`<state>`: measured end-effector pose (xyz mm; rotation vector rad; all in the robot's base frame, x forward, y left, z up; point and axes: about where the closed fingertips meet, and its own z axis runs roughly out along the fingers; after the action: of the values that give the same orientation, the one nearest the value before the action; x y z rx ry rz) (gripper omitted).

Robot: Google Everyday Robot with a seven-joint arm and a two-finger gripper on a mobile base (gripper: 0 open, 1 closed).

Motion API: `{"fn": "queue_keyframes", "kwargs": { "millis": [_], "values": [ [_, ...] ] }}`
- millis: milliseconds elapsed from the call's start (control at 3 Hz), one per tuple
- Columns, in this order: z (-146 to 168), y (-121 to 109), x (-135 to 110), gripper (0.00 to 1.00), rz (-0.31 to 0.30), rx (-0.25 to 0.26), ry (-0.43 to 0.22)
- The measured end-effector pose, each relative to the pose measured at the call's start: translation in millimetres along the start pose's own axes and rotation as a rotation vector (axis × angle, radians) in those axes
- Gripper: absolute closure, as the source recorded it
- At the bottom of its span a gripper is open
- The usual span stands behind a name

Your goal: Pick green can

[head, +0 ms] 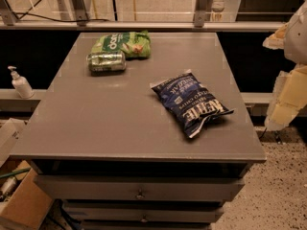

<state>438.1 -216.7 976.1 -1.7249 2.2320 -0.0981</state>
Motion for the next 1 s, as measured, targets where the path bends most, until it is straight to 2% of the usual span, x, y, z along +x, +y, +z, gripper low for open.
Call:
{"fn": "queue_keyframes", "kwargs": {
  "millis": [333,667,1000],
  "values": [
    [0,0,-2,0.00,-0.009,0.014,-0.005],
    [8,3,-14,0.00,-0.041,0.014,-0.042],
    [26,5,-36,0.00,-0.062,0.012,-0.091]
  ]
}}
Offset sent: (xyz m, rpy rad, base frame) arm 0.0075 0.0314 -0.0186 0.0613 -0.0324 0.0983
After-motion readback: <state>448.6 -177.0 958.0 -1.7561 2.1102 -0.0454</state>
